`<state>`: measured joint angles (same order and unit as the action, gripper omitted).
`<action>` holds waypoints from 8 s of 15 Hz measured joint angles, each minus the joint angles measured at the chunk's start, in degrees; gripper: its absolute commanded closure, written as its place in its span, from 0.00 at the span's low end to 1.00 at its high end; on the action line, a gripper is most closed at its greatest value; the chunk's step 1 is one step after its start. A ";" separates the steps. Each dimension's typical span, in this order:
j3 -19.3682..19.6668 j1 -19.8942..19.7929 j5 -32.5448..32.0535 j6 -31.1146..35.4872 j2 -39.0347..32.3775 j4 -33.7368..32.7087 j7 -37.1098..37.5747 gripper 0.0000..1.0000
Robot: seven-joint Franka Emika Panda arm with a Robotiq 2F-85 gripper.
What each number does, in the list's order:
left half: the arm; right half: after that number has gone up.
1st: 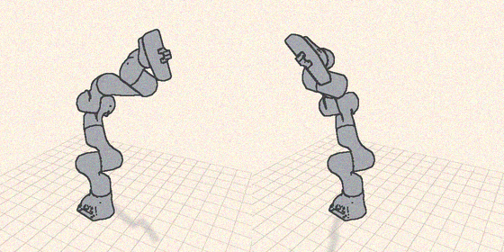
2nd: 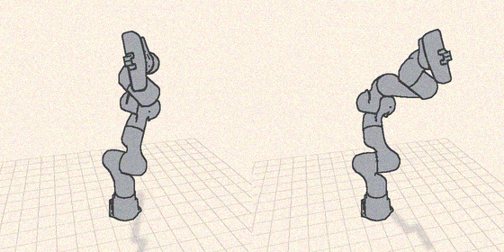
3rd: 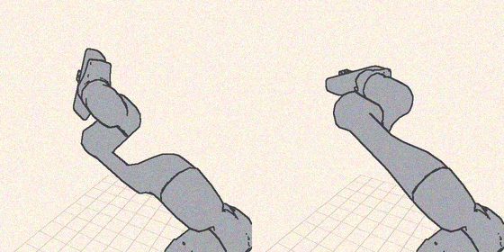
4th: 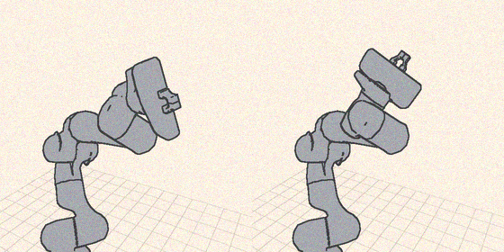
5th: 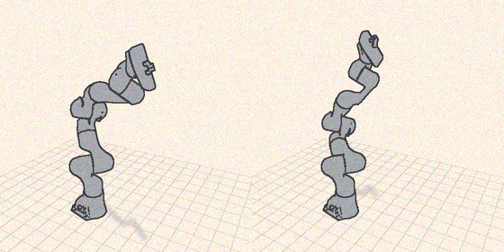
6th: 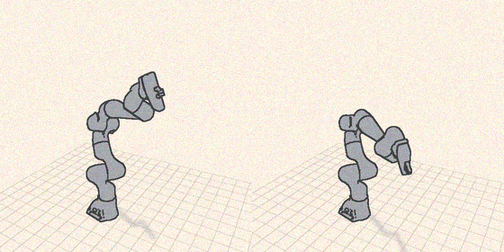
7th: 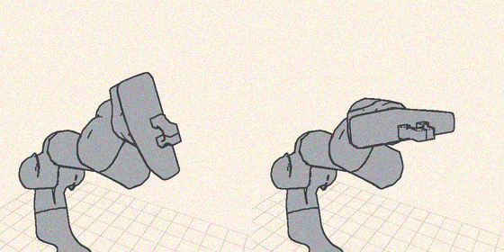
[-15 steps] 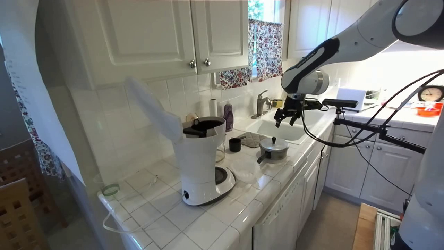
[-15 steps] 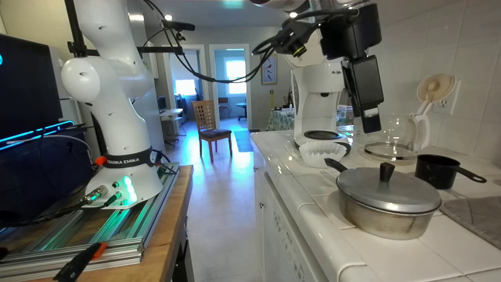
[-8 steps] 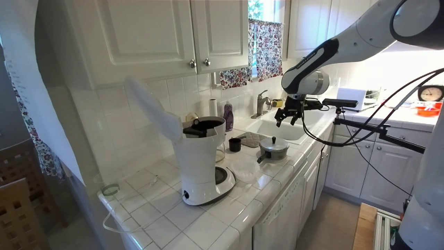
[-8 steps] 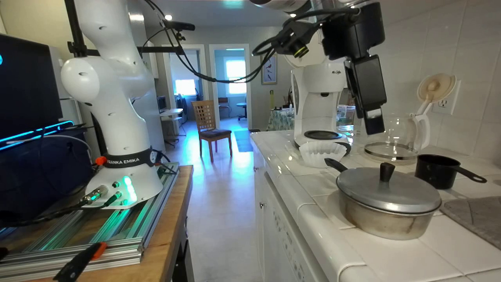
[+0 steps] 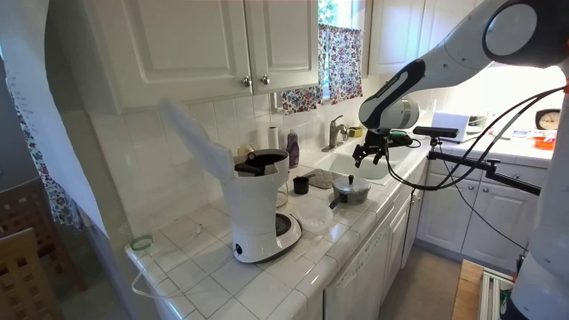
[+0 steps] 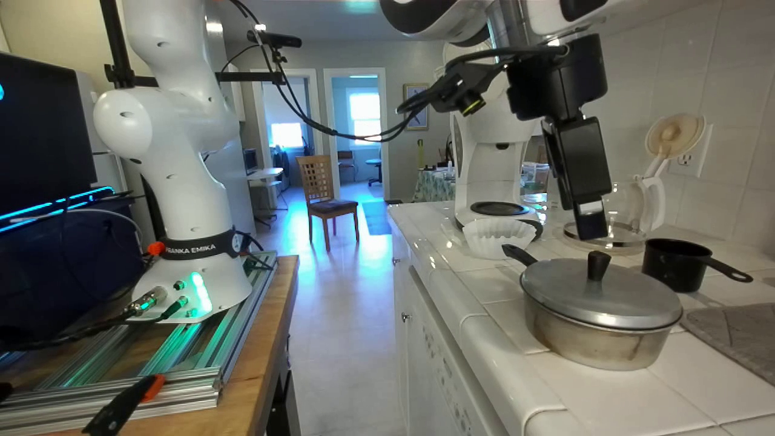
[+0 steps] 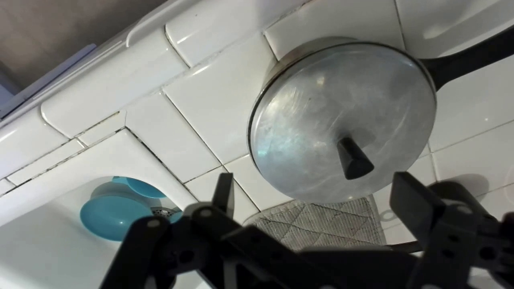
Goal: Take the lid off the pot
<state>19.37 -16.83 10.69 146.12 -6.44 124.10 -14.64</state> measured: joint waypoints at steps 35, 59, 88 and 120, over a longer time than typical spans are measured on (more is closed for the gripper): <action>-9.04 -4.33 0.10 0.77 -11.34 -8.59 -8.99 0.44; -9.25 -4.92 0.10 0.69 -11.69 -8.95 -8.26 0.19; -8.90 -3.95 -1.03 -3.05 -11.50 -9.63 -2.41 0.95; -7.38 -2.04 -6.28 -6.35 -11.18 -9.67 2.11 0.94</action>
<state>11.99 -18.86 4.41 139.78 -17.63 114.43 -12.53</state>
